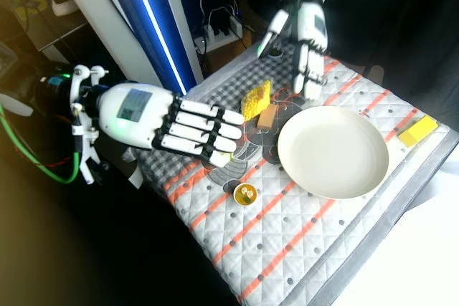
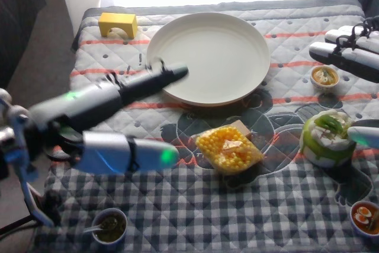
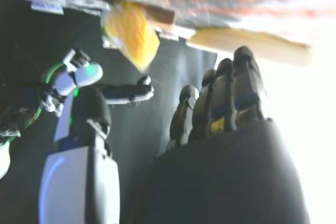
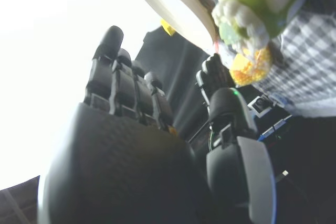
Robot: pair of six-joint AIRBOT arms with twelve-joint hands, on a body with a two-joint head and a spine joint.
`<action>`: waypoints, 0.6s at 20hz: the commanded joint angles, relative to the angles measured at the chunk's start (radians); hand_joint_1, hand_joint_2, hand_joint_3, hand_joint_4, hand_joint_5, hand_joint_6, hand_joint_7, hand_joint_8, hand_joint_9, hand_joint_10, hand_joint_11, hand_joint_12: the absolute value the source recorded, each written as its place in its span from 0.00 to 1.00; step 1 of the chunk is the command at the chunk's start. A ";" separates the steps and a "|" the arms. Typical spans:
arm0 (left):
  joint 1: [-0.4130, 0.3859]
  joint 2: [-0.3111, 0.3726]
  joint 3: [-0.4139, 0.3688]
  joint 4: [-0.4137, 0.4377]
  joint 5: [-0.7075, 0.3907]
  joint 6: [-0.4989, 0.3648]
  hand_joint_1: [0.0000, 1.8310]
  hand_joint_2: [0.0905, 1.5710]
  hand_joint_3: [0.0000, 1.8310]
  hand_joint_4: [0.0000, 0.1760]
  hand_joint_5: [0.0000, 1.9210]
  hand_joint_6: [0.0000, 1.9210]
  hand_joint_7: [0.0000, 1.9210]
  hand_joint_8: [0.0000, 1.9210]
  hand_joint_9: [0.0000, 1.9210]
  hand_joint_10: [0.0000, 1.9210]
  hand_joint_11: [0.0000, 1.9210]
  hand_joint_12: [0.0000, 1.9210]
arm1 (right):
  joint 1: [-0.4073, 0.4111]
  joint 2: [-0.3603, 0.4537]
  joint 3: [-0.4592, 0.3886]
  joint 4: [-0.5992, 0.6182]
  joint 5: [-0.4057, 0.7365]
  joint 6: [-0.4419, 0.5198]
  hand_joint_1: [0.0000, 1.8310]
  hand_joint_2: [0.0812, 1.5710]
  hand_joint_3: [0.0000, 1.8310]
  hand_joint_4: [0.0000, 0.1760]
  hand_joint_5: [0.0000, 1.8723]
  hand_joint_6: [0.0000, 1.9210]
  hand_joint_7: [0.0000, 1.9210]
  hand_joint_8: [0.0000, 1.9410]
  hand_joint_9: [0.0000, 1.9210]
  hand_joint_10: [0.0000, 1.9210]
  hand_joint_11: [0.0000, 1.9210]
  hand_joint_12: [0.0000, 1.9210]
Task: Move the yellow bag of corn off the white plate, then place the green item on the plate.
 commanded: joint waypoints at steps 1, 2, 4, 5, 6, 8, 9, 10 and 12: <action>-0.006 0.012 -0.006 -0.029 -0.190 -0.006 0.32 0.67 0.00 0.67 0.00 0.00 0.00 0.00 0.00 0.00 0.00 0.00 | 0.005 0.000 0.008 0.000 0.119 0.021 0.28 0.77 0.00 0.33 0.00 0.00 0.00 0.00 0.04 0.01 0.00 0.47; 0.002 0.027 -0.009 -0.061 -0.251 -0.006 0.26 0.68 0.00 0.78 0.00 0.00 0.00 0.00 0.00 0.00 0.00 0.00 | 0.003 0.000 0.010 -0.009 0.117 0.031 0.26 0.75 0.00 0.26 0.00 0.00 0.02 0.00 0.07 0.02 0.00 0.60; 0.019 0.043 -0.007 -0.122 -0.348 -0.007 0.32 0.68 0.00 0.59 0.00 0.00 0.00 0.00 0.00 0.00 0.00 0.00 | 0.004 -0.002 0.010 -0.018 0.096 0.031 0.28 0.73 0.00 0.15 0.00 0.00 0.02 0.00 0.08 0.02 0.00 0.64; 0.025 0.044 -0.002 -0.152 -0.390 -0.007 0.34 0.67 0.00 0.59 0.00 0.00 0.00 0.00 0.00 0.00 0.00 0.00 | 0.007 -0.005 0.011 -0.023 0.080 0.031 0.27 0.72 0.00 0.27 0.00 0.00 0.00 0.00 0.09 0.03 0.00 0.69; 0.027 0.044 0.004 -0.180 -0.420 -0.007 0.32 0.68 0.00 0.53 0.00 0.00 0.00 0.00 0.00 0.00 0.00 0.00 | 0.009 -0.010 0.014 -0.027 0.065 0.031 0.28 0.70 0.00 0.42 0.00 0.00 0.00 0.00 0.08 0.03 0.00 0.71; 0.031 0.034 0.020 -0.227 -0.474 -0.015 0.34 0.68 0.00 0.47 0.00 0.00 0.00 0.00 0.00 0.00 0.00 0.00 | 0.011 -0.032 0.026 -0.030 0.029 0.031 0.27 0.68 0.00 0.59 0.00 0.00 0.00 0.00 0.09 0.03 0.00 0.76; 0.032 0.027 0.026 -0.240 -0.494 -0.022 0.37 0.68 0.00 0.39 0.00 0.00 0.00 0.00 0.00 0.00 0.00 0.00 | 0.013 -0.042 0.034 -0.031 0.011 0.031 0.28 0.68 0.00 0.39 0.00 0.00 0.00 0.00 0.08 0.03 0.00 0.73; 0.032 0.020 0.032 -0.250 -0.511 -0.031 0.37 0.68 0.00 0.31 0.00 0.00 0.00 0.00 0.00 0.00 0.00 0.00 | 0.017 -0.056 0.043 -0.033 -0.014 0.031 0.29 0.68 0.00 0.41 0.00 0.00 0.00 0.00 0.06 0.02 0.00 0.69; 0.033 0.012 0.041 -0.259 -0.528 -0.050 0.41 0.69 0.00 0.57 0.00 0.00 0.00 0.00 0.00 0.00 0.00 0.00 | 0.030 -0.085 0.063 -0.042 -0.064 0.031 0.35 0.69 0.00 0.41 0.00 0.00 0.02 0.01 0.09 0.04 0.00 0.75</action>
